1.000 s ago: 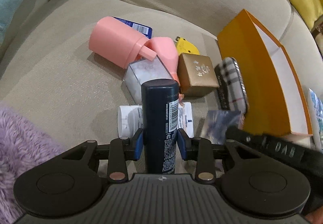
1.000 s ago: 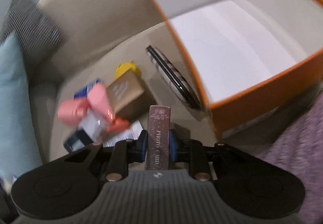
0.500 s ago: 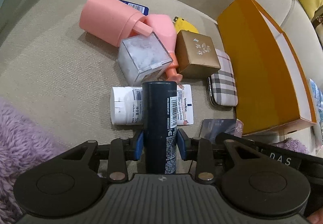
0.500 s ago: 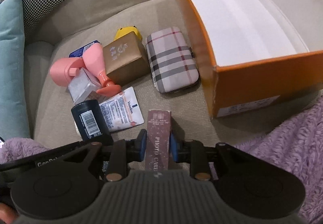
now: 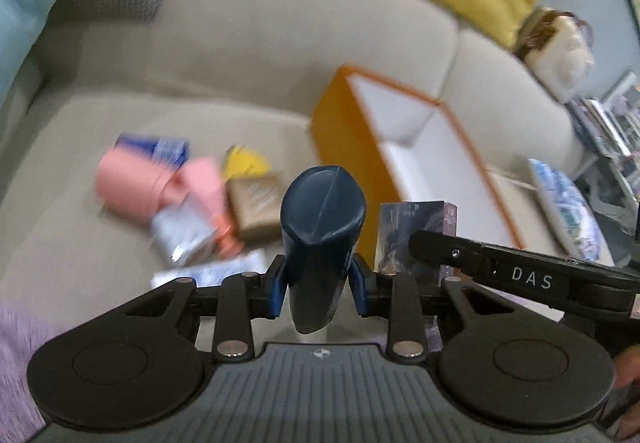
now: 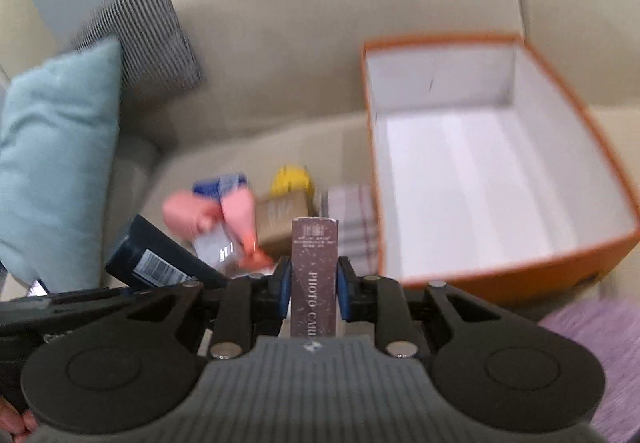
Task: Organize rigid objects
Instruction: 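Carry the spray can and photo card box over the orange shoebox with both tools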
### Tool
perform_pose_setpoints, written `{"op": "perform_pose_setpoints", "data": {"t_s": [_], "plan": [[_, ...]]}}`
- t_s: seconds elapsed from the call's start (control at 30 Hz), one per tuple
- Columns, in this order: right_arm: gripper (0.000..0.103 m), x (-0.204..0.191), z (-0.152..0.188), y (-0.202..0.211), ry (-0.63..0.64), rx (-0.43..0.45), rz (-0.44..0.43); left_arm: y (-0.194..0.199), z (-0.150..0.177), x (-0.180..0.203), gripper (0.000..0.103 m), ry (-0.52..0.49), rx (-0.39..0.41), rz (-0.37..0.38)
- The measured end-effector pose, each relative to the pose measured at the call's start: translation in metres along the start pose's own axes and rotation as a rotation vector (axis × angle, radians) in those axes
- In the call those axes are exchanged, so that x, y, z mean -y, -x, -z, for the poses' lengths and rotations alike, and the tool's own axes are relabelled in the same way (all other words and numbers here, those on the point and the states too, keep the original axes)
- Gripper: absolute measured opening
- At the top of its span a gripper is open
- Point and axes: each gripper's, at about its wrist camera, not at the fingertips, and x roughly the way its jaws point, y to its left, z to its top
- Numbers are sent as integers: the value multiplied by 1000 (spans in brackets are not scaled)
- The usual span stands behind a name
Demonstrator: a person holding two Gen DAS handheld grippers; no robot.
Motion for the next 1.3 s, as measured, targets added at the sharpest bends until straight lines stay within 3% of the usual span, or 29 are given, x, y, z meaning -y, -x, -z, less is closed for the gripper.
{"op": "perform_pose_setpoints", "data": {"t_s": [0.13,0.27,0.43,0.53,0.67,0.83,1.0,1.17,1.3], "plan": [[23,25,-30,37,9,97,13,6,-35,42,37,-96,33,67],[24,57,-55,48,24,121,80,-19,-62,81,37,-176,-7,116],[24,104,-69,17,-52,-8,40,-81,-79,107,37,-213,-168,141],[24,120,-70,-5,-53,-63,48,-110,-77,121,37,-265,-259,110],[23,133,-65,-30,-33,-115,46,-133,-61,133,37,-344,-338,71],[23,143,-57,-52,-53,-166,31,-158,-46,128,36,-341,-418,59],[23,146,-52,-70,-62,-200,29,-180,-37,138,36,-402,-498,54],[23,140,-51,-88,-69,-220,19,-185,-27,155,38,-539,-459,-44],[23,133,-51,-96,-58,-224,27,-172,-26,152,65,-581,-377,-69]]}}
